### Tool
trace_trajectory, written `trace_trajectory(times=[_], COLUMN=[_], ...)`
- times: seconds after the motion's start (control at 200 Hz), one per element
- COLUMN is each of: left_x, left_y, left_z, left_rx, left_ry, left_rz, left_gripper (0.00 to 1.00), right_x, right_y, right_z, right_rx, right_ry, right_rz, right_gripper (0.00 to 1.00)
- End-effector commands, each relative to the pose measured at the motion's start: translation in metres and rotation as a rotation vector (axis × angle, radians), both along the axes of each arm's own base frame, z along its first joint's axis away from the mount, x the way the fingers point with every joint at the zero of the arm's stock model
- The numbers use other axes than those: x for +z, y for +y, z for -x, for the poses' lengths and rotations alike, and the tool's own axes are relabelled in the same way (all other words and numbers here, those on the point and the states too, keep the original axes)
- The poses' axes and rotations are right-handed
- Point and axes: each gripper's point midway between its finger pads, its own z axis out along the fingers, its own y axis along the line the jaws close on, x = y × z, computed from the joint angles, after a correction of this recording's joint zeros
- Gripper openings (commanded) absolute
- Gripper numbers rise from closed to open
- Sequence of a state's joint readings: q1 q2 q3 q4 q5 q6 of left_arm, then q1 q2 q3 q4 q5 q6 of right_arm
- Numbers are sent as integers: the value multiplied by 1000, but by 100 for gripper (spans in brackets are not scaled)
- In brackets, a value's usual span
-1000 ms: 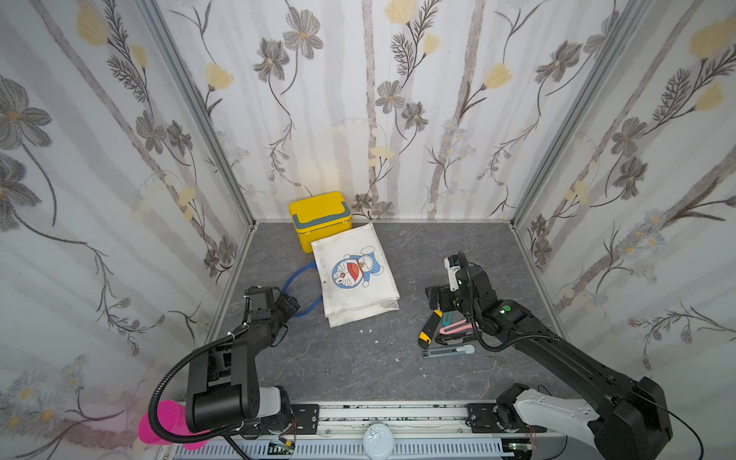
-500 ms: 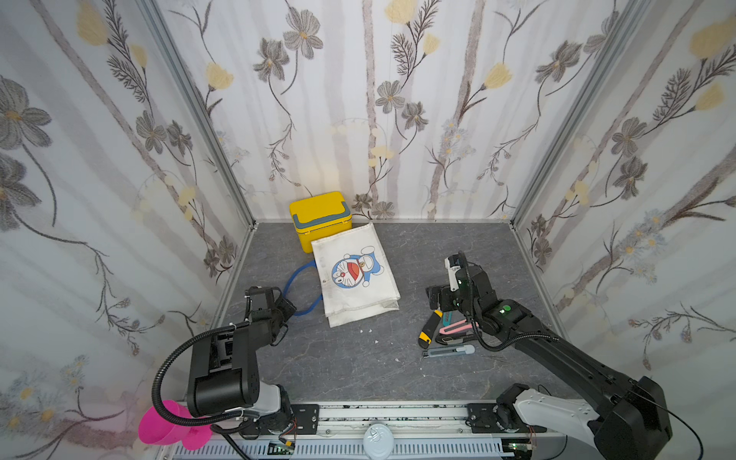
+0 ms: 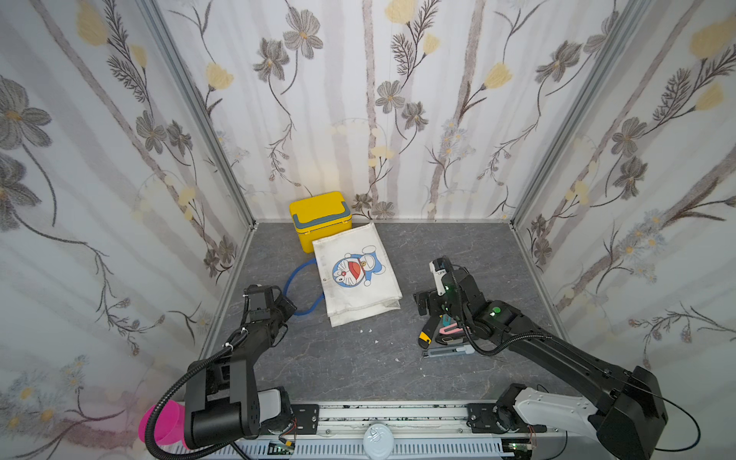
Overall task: Place the art knife into the pouch
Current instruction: Open the pouch at the center of the board.
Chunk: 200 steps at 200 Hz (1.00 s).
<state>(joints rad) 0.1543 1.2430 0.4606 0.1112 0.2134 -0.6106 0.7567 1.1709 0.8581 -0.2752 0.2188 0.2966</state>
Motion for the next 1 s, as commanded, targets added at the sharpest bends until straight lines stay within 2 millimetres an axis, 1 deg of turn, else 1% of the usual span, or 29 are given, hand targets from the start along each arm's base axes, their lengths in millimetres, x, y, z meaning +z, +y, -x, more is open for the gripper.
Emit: trace_trajectory(times=[0.0, 0.03, 0.04, 0.055, 0.135, 0.215, 0.34, 0.415, 0.5, 0.55, 0.629, 0.724, 0.829, 0.889, 0.994], left_x=[34, 47, 51, 58, 92, 126, 173, 196, 212, 217, 220, 228, 246, 254, 263], left_y=[-14, -18, -19, -21, -34, -52, -78, -90, -104, -111, -119, -129, -137, -141, -149], left_z=[-6, -9, -9, -11, -18, -25, -32, -35, -38, -41, -44, -46, -43, -42, -38], left_rx=[-22, -33, -35, -40, -77, -134, -210, -243, -285, -307, -328, -356, -375, -385, -418], left_ry=[-61, -86, -95, -107, -169, -220, -302, -345, -369, -372, -369, -376, -413, -431, -443], left_rz=[34, 32, 30, 29, 35, 57, 83, 109, 135, 148, 155, 169, 179, 196, 228], left_gripper=[0, 0, 0, 0, 0, 0, 0, 0, 0, 0, 0, 0, 0, 0, 0], right_x=[16, 18, 19, 20, 29, 37, 39, 40, 45, 49, 51, 47, 40, 32, 31], right_y=[20, 23, 31, 36, 57, 81, 112, 128, 142, 150, 160, 170, 177, 181, 189], right_z=[-2, -3, 2, 4, 8, 12, 21, 27, 34, 39, 43, 41, 36, 33, 28], right_rx=[42, 48, 73, 89, 145, 214, 294, 341, 383, 404, 410, 404, 376, 368, 358], right_ry=[-81, -92, -96, -101, -115, -123, -161, -183, -202, -220, -249, -247, -249, -250, -264], right_rz=[-8, -13, -17, -22, -50, -70, -97, -143, -227, -262, -271, -273, -279, -286, -317], right_gripper=[100, 100, 99, 99, 100, 99, 100, 99, 100, 99, 100, 100, 100, 99, 100])
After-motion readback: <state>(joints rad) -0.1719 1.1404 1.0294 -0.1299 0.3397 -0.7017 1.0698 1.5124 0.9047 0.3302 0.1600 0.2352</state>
